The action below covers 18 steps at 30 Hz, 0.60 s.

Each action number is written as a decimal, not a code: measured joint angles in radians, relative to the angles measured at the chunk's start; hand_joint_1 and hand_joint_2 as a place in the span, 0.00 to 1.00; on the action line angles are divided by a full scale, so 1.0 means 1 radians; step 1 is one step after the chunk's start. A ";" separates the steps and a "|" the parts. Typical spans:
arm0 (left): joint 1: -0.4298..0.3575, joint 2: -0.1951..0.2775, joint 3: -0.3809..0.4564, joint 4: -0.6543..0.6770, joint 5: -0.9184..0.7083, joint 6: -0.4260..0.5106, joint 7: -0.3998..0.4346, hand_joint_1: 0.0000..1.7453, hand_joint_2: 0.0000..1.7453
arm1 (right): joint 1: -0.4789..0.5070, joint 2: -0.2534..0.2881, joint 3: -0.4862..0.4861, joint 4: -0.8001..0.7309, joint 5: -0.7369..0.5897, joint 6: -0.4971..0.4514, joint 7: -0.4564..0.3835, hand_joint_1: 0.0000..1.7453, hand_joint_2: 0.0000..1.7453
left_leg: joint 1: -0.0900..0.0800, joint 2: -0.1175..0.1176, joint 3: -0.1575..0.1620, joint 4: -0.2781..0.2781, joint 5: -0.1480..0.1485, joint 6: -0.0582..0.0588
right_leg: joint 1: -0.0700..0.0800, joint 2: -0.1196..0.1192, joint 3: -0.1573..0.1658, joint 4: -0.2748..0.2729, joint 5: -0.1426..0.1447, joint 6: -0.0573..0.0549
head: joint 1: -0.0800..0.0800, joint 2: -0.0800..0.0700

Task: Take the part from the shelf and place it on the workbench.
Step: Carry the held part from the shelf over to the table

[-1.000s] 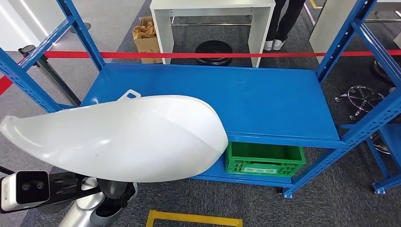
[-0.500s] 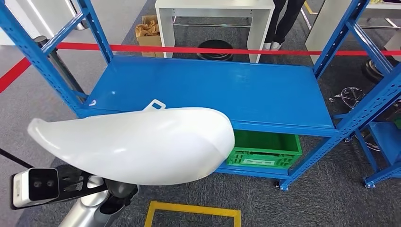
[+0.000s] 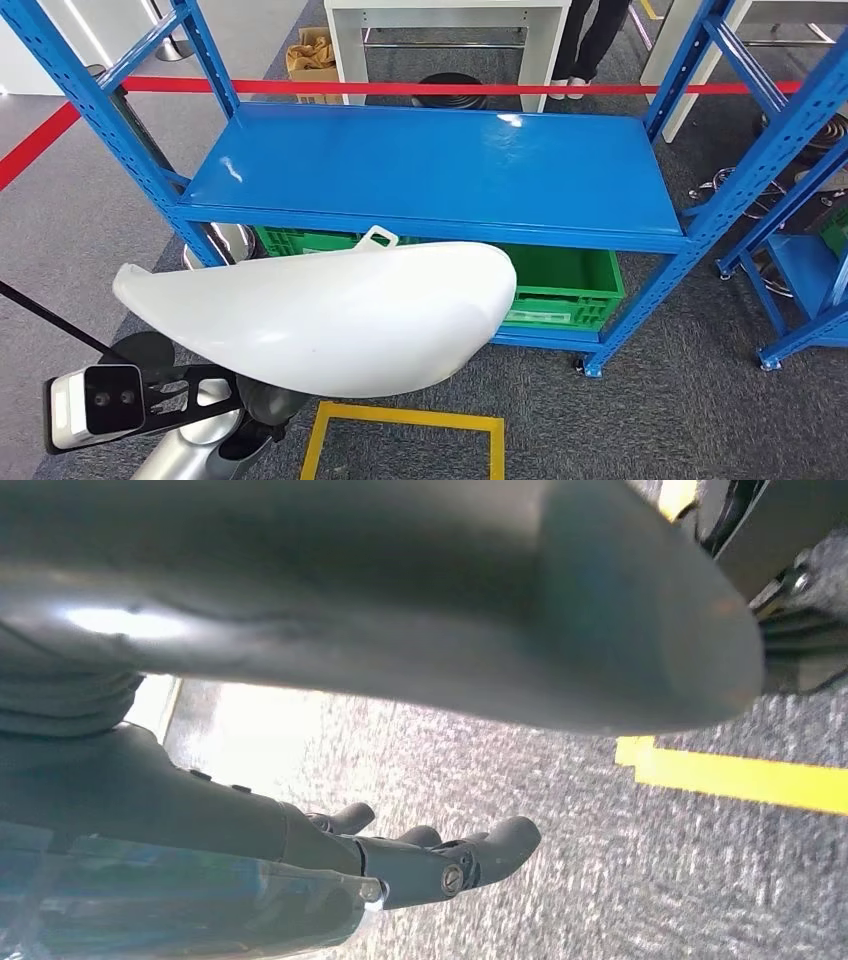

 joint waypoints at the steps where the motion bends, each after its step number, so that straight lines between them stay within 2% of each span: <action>1: 0.002 0.003 -0.002 -0.001 -0.001 0.000 0.000 1.00 1.00 | 0.000 -0.003 0.001 0.000 -0.005 0.011 -0.001 0.00 0.00 | 0.003 -0.002 -0.021 0.048 -0.046 -0.007 | -0.001 -0.002 -0.012 0.000 0.011 -0.006 | -0.002 0.000; 2: 0.004 0.005 -0.003 -0.001 -0.003 -0.001 0.000 1.00 1.00 | 0.000 -0.006 0.000 0.000 -0.014 0.026 -0.005 0.00 0.00 | 0.005 -0.003 -0.044 0.111 -0.094 -0.011 | -0.001 -0.003 -0.026 0.001 0.022 -0.009 | -0.004 0.000; 3: 0.009 0.006 -0.004 -0.001 -0.006 -0.004 0.000 1.00 1.00 | 0.001 -0.009 -0.002 0.000 -0.025 0.043 -0.012 0.00 0.00 | 0.007 -0.003 -0.062 0.176 -0.129 -0.014 | -0.001 -0.004 -0.040 0.001 0.033 -0.009 | -0.004 0.000; 4: 0.015 0.007 -0.005 -0.001 -0.009 -0.009 0.000 1.00 1.00 | 0.001 -0.011 -0.006 0.000 -0.032 0.058 -0.021 0.00 0.00 | 0.009 -0.003 -0.069 0.223 -0.141 -0.015 | 0.000 -0.004 -0.053 0.002 0.044 -0.008 | -0.004 0.000; 5: 0.022 0.008 -0.006 -0.002 -0.014 -0.015 0.000 1.00 1.00 | 0.001 -0.012 -0.009 0.000 -0.036 0.070 -0.029 0.00 0.00 | 0.009 -0.003 -0.060 0.241 -0.132 -0.014 | 0.000 -0.004 -0.067 0.002 0.055 -0.007 | -0.004 0.000; 6: 0.027 0.007 -0.006 -0.002 -0.019 -0.020 0.000 1.00 1.00 | 0.001 -0.012 -0.011 0.000 -0.039 0.080 -0.034 0.00 0.00 | 0.009 -0.004 -0.032 0.222 -0.108 -0.012 | 0.000 -0.004 -0.080 0.002 0.066 -0.005 | -0.004 0.000; 7: 0.031 0.007 -0.006 -0.004 -0.022 -0.023 0.000 1.00 1.00 | 0.001 -0.012 -0.012 0.000 -0.041 0.087 -0.038 0.00 0.00 | 0.009 -0.004 0.014 0.169 -0.081 -0.009 | 0.000 -0.004 -0.092 0.002 0.076 -0.002 | -0.004 0.000; 8: 0.032 0.006 -0.007 -0.008 -0.024 -0.025 0.000 1.00 1.00 | 0.001 -0.012 -0.013 0.000 -0.042 0.093 -0.042 0.00 0.00 | 0.008 -0.004 0.073 0.095 -0.068 -0.004 | 0.000 -0.004 -0.100 0.002 0.086 0.001 | -0.005 0.000; 9: 0.032 0.004 -0.007 -0.013 -0.026 -0.027 0.001 1.00 1.00 | 0.001 -0.011 -0.013 0.000 -0.043 0.099 -0.045 0.00 0.00 | 0.005 -0.004 0.130 0.017 -0.068 0.001 | 0.001 -0.003 -0.107 0.002 0.095 0.006 | -0.004 0.000; 10: 0.032 0.002 -0.008 -0.018 -0.028 -0.028 0.001 1.00 1.00 | 0.001 -0.010 -0.013 0.000 -0.043 0.106 -0.047 0.00 0.00 | 0.002 -0.004 0.168 -0.040 -0.074 0.005 | 0.001 -0.003 -0.109 0.001 0.104 0.012 | -0.004 0.000; 11: 0.031 0.001 -0.008 -0.022 -0.031 -0.029 0.002 1.00 1.00 | 0.000 -0.010 -0.013 0.000 -0.041 0.115 -0.047 0.00 0.00 | -0.002 -0.005 0.187 -0.073 -0.082 0.010 | 0.000 -0.004 -0.110 -0.001 0.112 0.019 | -0.005 0.000; 13: 0.031 0.000 -0.009 -0.024 -0.036 -0.032 0.004 1.00 1.00 | -0.002 -0.010 -0.013 0.000 -0.031 0.135 -0.039 0.00 0.00 | -0.005 -0.005 0.180 -0.086 -0.075 0.024 | -0.004 -0.007 -0.112 -0.005 0.124 0.034 | -0.007 0.000; 14: 0.030 -0.001 -0.009 -0.024 -0.037 -0.034 0.005 1.00 1.00 | -0.002 -0.010 -0.013 0.000 -0.022 0.145 -0.033 0.00 0.00 | -0.004 -0.006 0.174 -0.088 -0.066 0.033 | -0.005 -0.007 -0.116 0.001 0.115 0.040 | -0.008 0.000; 15: 0.030 -0.002 -0.010 -0.023 -0.039 -0.036 0.007 1.00 1.00 | -0.002 -0.010 -0.011 0.000 -0.011 0.154 -0.029 0.00 0.00 | -0.002 -0.008 0.166 -0.091 -0.056 0.042 | -0.006 -0.006 -0.124 0.022 0.086 0.044 | -0.005 0.000; 16: 0.029 -0.004 -0.011 -0.022 -0.043 -0.040 0.009 1.00 1.00 | -0.001 -0.009 -0.009 0.000 0.002 0.161 -0.027 0.00 0.00 | -0.001 -0.011 0.156 -0.092 -0.044 0.048 | -0.006 -0.005 -0.137 0.065 0.041 0.047 | -0.004 0.000; 18: 0.030 -0.007 -0.015 -0.017 -0.054 -0.047 0.013 1.00 1.00 | 0.000 -0.009 -0.002 0.000 0.022 0.173 -0.025 0.00 0.00 | -0.004 -0.018 0.133 -0.091 -0.023 0.054 | -0.005 -0.003 -0.171 0.190 -0.053 0.050 | -0.001 0.000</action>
